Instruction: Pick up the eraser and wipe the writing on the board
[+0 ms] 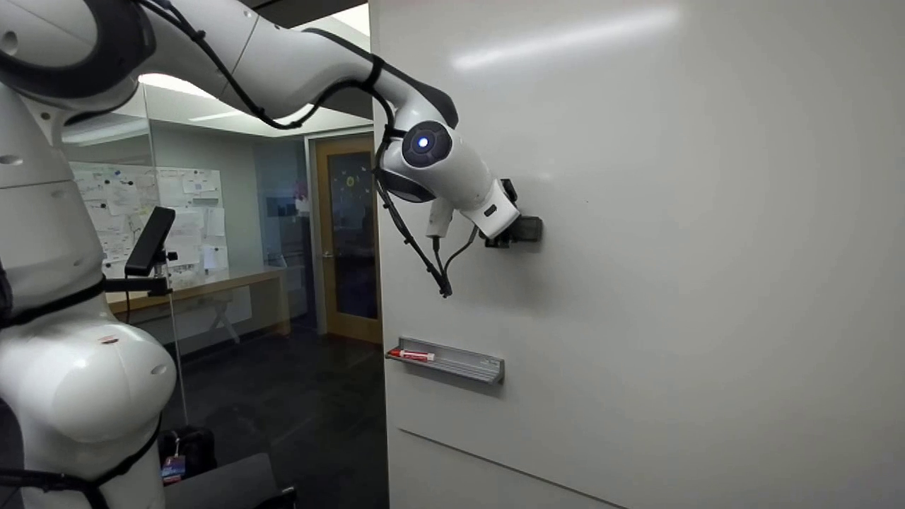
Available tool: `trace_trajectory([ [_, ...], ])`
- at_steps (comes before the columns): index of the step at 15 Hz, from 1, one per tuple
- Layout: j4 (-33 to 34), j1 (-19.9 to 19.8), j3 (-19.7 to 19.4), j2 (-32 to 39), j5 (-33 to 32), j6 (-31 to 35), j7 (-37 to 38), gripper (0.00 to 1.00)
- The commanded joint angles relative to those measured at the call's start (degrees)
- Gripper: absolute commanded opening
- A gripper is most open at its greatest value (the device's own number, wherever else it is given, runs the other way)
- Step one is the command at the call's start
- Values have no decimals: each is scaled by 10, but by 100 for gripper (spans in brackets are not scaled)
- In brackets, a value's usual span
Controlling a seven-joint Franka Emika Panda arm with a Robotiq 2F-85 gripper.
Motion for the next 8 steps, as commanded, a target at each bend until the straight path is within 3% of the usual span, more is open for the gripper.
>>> trace_trajectory([
  [1, -96, -122, 137, -47, -105, 4, 93, 29],
  [4, -145, -172, 200, -49, -146, 6, 146, 29],
  [5, -162, -146, 182, -49, -153, 7, 157, 29],
  [8, -191, -141, 202, -39, -144, 11, 168, 29],
])
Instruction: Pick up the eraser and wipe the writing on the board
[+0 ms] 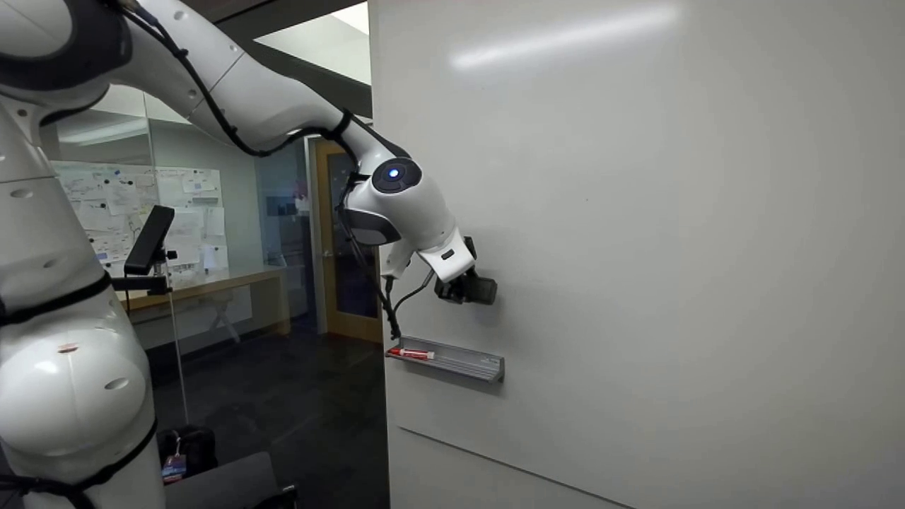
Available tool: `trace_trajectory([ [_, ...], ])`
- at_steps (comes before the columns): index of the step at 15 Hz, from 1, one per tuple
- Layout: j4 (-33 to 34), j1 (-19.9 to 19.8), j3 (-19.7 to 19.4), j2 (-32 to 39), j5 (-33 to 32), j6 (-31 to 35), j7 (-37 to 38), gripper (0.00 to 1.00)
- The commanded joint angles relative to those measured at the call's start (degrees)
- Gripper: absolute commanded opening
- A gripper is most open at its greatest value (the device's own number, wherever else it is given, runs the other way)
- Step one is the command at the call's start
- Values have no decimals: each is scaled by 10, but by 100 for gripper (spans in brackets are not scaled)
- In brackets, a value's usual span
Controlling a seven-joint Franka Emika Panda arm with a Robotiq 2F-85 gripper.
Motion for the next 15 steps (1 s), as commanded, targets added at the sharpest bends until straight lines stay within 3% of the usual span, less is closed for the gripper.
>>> trace_trajectory([
  [1, -37, 13, 21, -7, 8, 17, 23, 29],
  [3, -40, 20, 30, -9, 15, 13, 21, 29],
  [4, -34, 11, 20, 1, 6, 0, 8, 54],
  [9, -35, 18, 26, 1, 7, 0, 9, 54],
  [10, -33, 18, 32, 10, -2, 9, 23, 29],
  [15, -34, 27, 68, 51, -11, 89, 54, 29],
])
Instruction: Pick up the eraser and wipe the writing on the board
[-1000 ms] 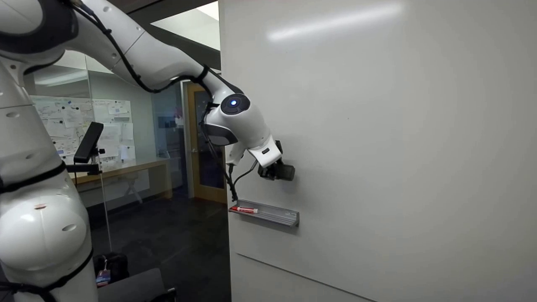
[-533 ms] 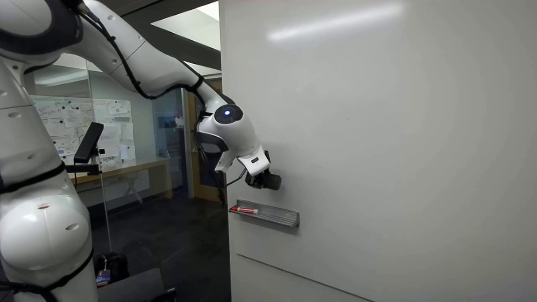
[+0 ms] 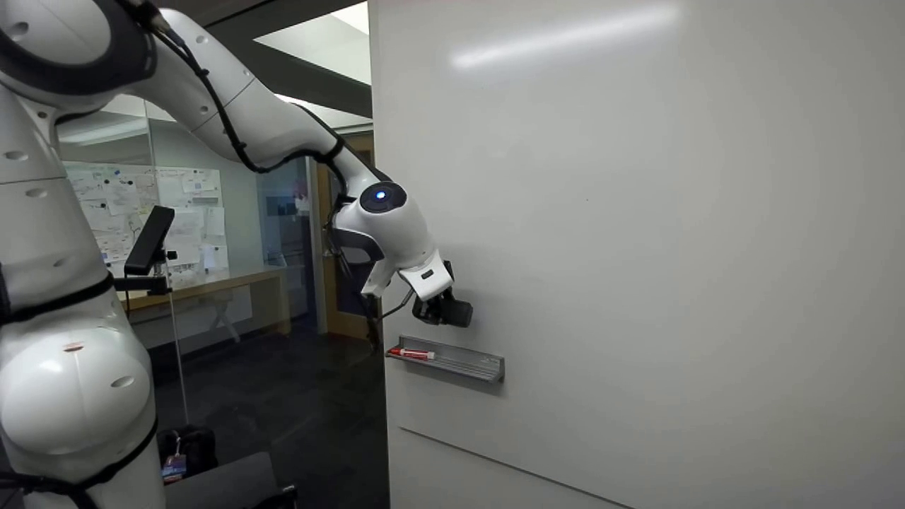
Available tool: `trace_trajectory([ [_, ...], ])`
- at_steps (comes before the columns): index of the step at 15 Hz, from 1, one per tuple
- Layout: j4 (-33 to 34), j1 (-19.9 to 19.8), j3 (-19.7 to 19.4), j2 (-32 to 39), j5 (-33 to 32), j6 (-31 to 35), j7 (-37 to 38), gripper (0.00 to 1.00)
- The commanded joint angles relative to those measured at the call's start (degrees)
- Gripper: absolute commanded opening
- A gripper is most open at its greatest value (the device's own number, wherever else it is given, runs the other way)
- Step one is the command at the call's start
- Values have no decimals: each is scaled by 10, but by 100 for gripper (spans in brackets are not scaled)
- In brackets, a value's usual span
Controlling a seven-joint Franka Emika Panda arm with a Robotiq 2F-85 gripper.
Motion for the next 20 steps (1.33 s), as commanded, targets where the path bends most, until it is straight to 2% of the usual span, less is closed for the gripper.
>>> trace_trajectory([
  [1, 3, 10, 30, 35, -1, 77, 38, 29],
  [4, 12, 21, 41, 65, 27, 112, 34, 29],
  [9, 54, 35, 42, 105, 127, 127, -17, 29],
  [15, 133, 31, 39, 168, 261, 131, -179, 29],
  [18, 134, 30, 34, 197, 261, 121, -227, 29],
  [19, 118, 31, 36, 174, 247, 113, -195, 29],
  [20, 119, 31, 36, 183, 247, 113, -199, 54],
])
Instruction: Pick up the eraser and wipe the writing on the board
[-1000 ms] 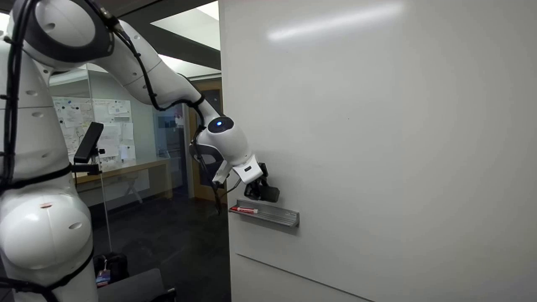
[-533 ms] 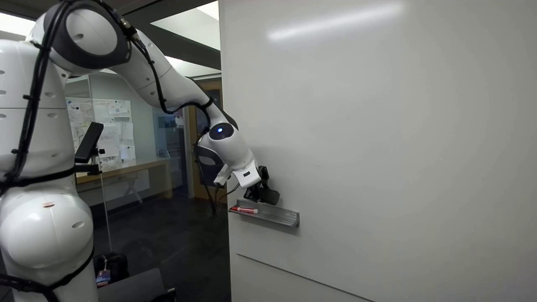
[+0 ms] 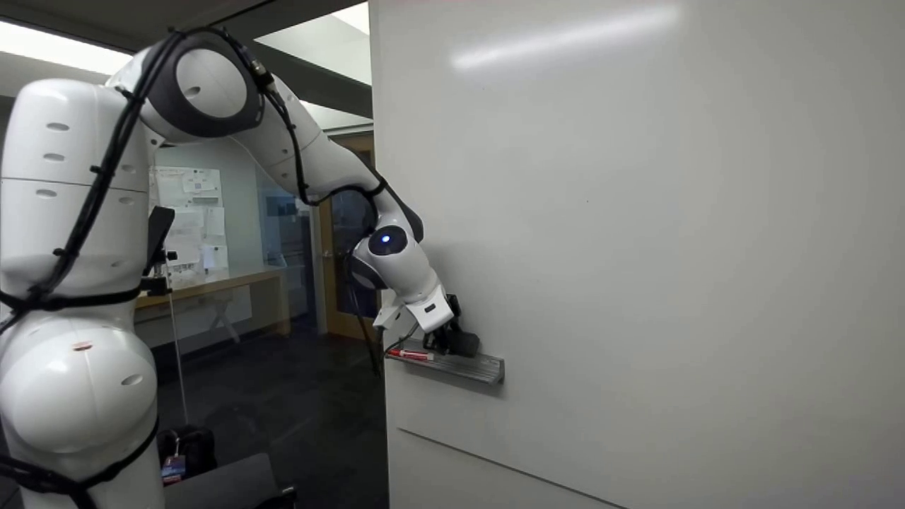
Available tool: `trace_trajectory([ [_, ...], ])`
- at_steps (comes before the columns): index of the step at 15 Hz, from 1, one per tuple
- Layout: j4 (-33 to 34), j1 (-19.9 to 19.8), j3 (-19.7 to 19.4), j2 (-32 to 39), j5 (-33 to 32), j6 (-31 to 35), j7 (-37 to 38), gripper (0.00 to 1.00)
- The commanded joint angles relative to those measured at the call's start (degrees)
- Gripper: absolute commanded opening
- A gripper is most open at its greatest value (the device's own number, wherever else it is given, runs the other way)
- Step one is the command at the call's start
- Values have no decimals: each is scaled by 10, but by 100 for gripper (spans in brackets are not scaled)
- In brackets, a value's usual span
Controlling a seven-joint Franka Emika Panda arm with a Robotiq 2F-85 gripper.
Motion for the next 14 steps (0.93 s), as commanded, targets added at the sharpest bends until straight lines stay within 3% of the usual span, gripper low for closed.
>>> trace_trajectory([
  [1, 0, 0, 0, 3, 0, 0, 0, 54],
  [3, 0, 0, 0, 2, 0, 0, 0, 54],
  [4, 0, 0, 0, 1, 0, 0, 0, 29],
  [14, 40, -6, -10, 41, 46, 1, -27, 29],
])
